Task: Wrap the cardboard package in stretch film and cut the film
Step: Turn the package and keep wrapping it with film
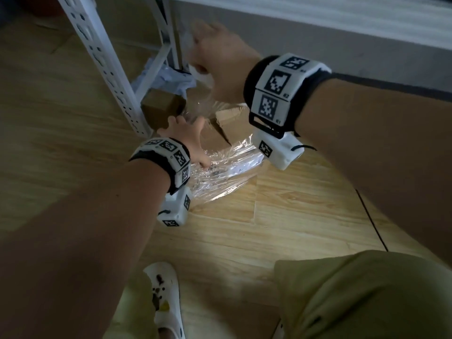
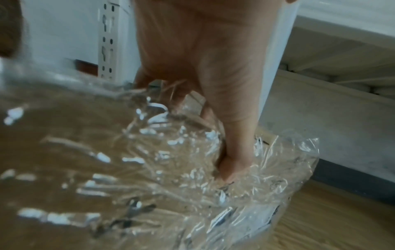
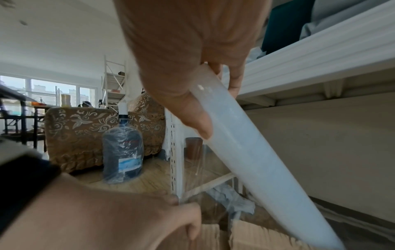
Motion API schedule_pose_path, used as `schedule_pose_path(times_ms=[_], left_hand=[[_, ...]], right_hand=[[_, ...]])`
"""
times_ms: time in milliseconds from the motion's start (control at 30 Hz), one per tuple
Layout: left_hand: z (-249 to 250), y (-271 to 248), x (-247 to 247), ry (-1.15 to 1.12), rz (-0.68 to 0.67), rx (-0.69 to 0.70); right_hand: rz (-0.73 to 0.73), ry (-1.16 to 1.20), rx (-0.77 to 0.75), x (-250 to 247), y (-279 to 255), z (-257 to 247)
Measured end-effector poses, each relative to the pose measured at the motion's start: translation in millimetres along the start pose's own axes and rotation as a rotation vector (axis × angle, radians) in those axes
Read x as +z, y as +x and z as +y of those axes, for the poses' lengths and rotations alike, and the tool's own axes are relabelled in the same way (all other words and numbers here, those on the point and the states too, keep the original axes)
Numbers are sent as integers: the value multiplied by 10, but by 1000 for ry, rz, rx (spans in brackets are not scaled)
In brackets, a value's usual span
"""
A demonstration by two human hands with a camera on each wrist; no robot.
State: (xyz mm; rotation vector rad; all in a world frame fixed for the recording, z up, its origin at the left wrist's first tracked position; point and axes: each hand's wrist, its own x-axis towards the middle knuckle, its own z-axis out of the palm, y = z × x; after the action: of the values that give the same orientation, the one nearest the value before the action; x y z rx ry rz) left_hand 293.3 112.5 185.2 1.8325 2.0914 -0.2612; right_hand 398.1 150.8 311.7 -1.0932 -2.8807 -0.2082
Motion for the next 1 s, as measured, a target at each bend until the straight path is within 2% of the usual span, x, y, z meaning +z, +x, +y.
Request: schedule_pose_path(times_ms=[100, 267, 400, 533, 600, 667, 733, 800, 900, 933, 1000], left_hand=[[-31, 19, -8, -45, 3, -55], [-103, 98, 20, -95, 55, -118], [-139, 149, 58, 36, 183, 14], [-183, 215, 44, 47, 235, 24], [-208, 219, 27, 67, 257, 9], [-225, 199, 42, 44, 266, -21], [-240, 128, 33, 40, 345, -17], [-286, 106, 41, 86, 432, 14], [-344, 76, -11, 192, 531, 51], [-356, 73, -31, 216, 582, 81], [-374, 72, -58, 232, 679, 163]], right_hand=[[-39, -67, -36, 39, -125, -45], [-134, -147, -269, 329, -332, -202], [-196, -156, -349, 544, -355, -271], [-249, -106, -316, 562, -300, -229], [-225, 50, -199, 501, -293, -236], [-160, 332, 24, 466, -275, -242], [-35, 571, 236, 493, -246, -181], [25, 683, 426, 596, -205, -11], [-101, 752, 765, 811, -169, 279], [-131, 851, 888, 881, -169, 349], [-142, 1202, 1099, 955, -188, 390]])
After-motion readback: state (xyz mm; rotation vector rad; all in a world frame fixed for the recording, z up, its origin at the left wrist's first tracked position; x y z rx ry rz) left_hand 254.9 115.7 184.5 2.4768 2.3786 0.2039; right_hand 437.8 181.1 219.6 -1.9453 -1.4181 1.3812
